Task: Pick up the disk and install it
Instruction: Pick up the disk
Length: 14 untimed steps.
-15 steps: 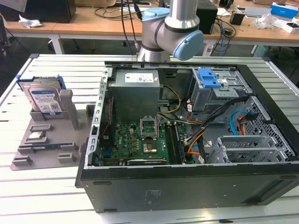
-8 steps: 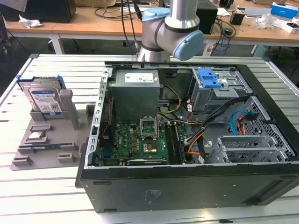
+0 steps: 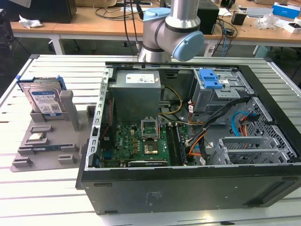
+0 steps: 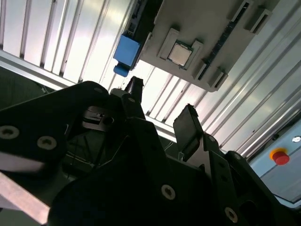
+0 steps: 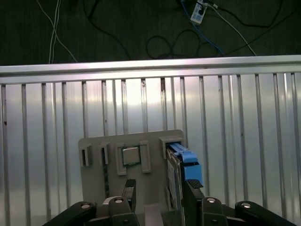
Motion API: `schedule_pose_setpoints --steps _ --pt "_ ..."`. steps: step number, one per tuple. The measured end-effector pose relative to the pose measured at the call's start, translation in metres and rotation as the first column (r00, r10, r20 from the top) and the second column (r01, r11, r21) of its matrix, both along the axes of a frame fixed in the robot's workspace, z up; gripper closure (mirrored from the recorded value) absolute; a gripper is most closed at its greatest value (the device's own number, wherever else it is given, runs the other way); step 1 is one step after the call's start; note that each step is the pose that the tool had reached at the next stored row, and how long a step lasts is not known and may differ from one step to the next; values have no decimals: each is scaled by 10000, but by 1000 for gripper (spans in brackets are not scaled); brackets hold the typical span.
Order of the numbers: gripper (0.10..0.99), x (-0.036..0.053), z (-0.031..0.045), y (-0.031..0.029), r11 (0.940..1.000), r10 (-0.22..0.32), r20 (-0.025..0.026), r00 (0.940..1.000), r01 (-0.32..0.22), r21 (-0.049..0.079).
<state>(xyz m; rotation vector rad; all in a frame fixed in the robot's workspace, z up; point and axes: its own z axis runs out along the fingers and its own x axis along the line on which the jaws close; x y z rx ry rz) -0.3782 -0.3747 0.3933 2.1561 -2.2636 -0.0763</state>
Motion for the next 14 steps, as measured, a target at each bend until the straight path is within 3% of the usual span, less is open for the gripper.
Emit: schedule_pose_setpoints --steps 11,14 --pt "545 9 0 327 10000 0 1 10000 0 -7" --pt "545 9 -5 361 10000 0 2 10000 0 -7"
